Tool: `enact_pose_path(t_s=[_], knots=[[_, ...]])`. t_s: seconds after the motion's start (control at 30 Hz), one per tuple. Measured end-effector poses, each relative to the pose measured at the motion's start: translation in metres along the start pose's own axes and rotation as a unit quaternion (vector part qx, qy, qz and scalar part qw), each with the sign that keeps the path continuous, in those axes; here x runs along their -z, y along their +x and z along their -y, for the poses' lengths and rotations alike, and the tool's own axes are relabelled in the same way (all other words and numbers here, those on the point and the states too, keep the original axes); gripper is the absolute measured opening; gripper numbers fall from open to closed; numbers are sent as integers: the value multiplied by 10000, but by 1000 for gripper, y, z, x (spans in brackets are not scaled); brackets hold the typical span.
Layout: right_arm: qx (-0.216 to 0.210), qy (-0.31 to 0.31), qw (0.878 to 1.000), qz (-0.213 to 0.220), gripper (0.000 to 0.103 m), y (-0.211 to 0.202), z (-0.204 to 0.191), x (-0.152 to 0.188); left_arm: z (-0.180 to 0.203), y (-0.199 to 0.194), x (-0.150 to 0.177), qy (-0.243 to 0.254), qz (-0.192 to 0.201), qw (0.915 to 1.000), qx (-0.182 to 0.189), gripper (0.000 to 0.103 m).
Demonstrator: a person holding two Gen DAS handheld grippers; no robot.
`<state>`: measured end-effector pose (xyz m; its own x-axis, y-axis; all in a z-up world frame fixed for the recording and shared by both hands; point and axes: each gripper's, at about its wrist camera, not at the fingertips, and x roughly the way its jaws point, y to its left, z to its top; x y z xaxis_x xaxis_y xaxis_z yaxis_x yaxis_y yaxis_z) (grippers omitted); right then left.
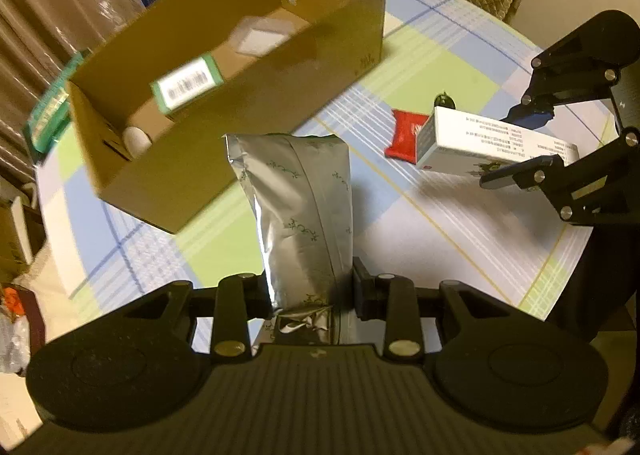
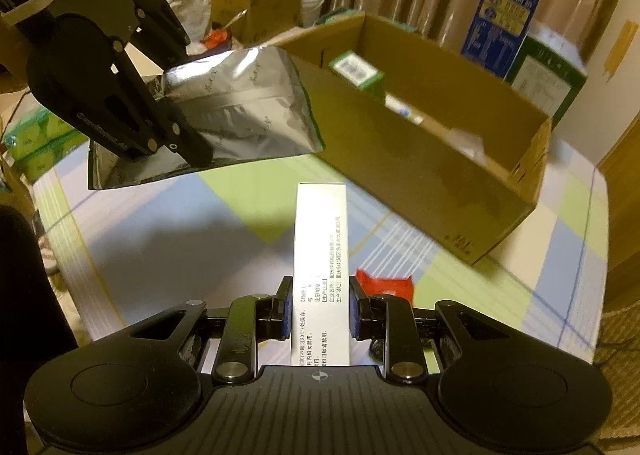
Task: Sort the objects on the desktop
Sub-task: 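Lift the foil bag with the left tool while the right tool carries the white box toward the cardboard box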
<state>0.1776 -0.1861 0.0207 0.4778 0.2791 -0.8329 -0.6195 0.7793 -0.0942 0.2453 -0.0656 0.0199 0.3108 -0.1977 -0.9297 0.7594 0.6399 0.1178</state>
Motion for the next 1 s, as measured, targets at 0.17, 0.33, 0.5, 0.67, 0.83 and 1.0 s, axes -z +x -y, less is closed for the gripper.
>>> enact_pose_path(t_s=[0.17,0.33,0.5,0.67,0.83,1.0], knots=[[99,4,9999,134,23,-16,7,-15,-10,-26,-8,-32,114,9999,-110,29],[152,51,9996,236,23,-22,23,-30,-25,-44,-19,-107,213,9995,-225,29],[215,170,9992,294,23,-24,43,-50,-43,-55,-37,-183,252,9989,-340,29],[245,283,9987,353,23,-20,64,-75,-69,-56,-57,-530,302,9972,-431,29],[315,466,9976,407,23,-13,86,-98,-94,-50,-76,-759,324,9954,-495,29],[380,715,9955,493,23,-5,112,-121,-120,-42,-93,-996,363,9927,-574,29]])
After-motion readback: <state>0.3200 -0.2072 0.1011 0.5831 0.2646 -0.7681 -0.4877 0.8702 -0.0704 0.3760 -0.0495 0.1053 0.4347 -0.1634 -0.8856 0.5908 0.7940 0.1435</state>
